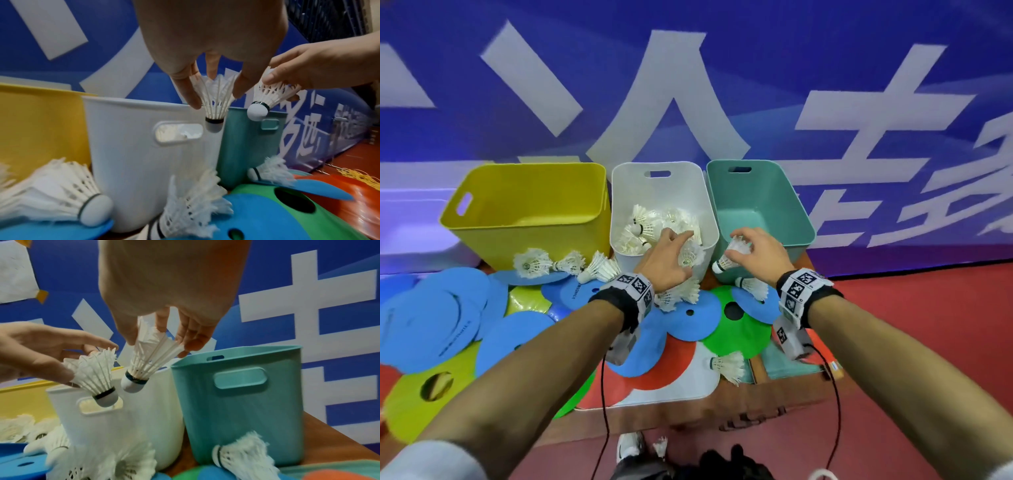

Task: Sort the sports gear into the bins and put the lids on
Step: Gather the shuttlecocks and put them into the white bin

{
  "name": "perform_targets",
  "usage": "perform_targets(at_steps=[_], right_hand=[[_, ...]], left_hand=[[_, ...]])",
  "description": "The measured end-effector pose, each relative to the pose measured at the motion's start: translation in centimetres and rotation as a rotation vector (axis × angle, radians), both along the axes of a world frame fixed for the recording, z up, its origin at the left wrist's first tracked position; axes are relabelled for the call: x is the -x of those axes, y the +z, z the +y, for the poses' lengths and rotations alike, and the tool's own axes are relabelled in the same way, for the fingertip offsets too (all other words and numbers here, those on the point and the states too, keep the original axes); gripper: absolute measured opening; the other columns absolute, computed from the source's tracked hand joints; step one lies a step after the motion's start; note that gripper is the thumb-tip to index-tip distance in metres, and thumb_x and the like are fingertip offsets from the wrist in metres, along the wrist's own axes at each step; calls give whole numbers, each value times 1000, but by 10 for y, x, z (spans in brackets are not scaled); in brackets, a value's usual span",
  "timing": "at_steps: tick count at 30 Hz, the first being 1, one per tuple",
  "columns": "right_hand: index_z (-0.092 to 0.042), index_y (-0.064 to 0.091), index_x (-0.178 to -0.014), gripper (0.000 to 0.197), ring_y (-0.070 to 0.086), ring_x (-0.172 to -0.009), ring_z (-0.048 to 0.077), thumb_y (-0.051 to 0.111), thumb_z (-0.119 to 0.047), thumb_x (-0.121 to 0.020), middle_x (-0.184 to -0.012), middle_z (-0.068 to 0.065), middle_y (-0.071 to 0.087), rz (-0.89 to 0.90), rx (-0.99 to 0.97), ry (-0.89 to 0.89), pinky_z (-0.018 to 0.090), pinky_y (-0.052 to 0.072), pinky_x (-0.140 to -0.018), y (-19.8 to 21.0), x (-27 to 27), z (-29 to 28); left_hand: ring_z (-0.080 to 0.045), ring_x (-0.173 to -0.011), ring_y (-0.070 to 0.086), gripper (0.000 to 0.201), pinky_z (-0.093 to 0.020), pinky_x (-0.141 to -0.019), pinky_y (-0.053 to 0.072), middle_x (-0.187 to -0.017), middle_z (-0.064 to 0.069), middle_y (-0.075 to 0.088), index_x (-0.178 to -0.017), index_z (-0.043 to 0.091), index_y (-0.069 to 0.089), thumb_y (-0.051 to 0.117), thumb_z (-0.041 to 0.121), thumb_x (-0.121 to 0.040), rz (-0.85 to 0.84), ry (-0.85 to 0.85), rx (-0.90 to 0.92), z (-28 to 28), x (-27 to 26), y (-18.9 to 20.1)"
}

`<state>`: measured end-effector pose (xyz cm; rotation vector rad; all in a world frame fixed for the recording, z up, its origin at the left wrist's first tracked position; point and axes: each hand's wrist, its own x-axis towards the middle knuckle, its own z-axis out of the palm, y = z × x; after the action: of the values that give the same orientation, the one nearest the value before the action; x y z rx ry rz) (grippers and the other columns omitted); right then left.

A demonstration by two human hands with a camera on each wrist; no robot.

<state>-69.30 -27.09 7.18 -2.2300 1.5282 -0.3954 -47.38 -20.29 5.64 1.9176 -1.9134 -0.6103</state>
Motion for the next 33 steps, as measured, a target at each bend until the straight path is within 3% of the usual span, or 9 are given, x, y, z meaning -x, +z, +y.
perform_targets(at_steps=[5, 8, 14, 17, 20, 23, 33], right_hand=[[-29, 57, -123, 43, 57, -98, 21, 65, -50, -86, -117, 0, 58, -31, 41, 71, 35, 46, -87, 18, -47, -18], [-29, 56, -123, 44, 57, -95, 20, 63, -51, -86, -114, -1, 58, -47, 50, 99, 34, 46, -85, 21, -72, -25], [-28, 53, -128, 47, 59, -103, 21, 61, -51, -88, -124, 0, 58, -25, 74, 107, 35, 46, -89, 20, -110, -37], [-27, 33, -147, 62, 47, -129, 25, 57, -46, -93, -148, 6, 43, -28, 27, 143, 42, 39, -106, 18, -120, -45], [-28, 6, -156, 79, 21, -147, 24, 54, -46, -95, -161, 5, 18, 140, -25, 152, 51, 22, -113, 15, -126, -50], [-28, 11, -155, 77, 25, -144, 26, 55, -45, -94, -159, 6, 24, 159, -26, 99, 51, 21, -112, 10, -124, -50], [-30, 23, -151, 74, 28, -141, 25, 59, -44, -88, -155, 4, 29, 164, -7, 116, 45, 22, -107, 1, -99, -27]], left_hand=[[-30, -102, 56, 67, -33, -86, 43, -135, -3, 33, -142, 21, 39, 69, 28, -82, 51, 127, 94, -1, -41, 20], [-27, -109, 54, 66, -36, -93, 45, -134, -2, 36, -140, 20, 42, 70, 29, -81, 102, 188, 111, -5, -63, 25], [-25, -114, 50, 68, -36, -98, 43, -134, -4, 38, -145, 15, 40, 70, 24, -84, 144, 226, 162, -18, -93, 27], [-24, -126, 46, 72, -35, -103, 41, -145, -5, 35, -152, 17, 28, 64, 30, -91, 99, 200, 170, -30, -103, 23], [-22, -145, 24, 81, -36, -115, 28, -161, -5, 16, -155, 20, 15, 64, 32, -92, 32, 211, 122, -42, -110, 16], [-26, -149, 17, 82, -40, -119, 21, -164, -6, 10, -155, 22, 16, 65, 35, -91, -55, 209, 65, -45, -113, 9], [-26, -146, 20, 64, -43, -115, 17, -161, -6, 20, -147, 29, 37, 61, 41, -89, -149, 176, 23, -19, -99, 2]])
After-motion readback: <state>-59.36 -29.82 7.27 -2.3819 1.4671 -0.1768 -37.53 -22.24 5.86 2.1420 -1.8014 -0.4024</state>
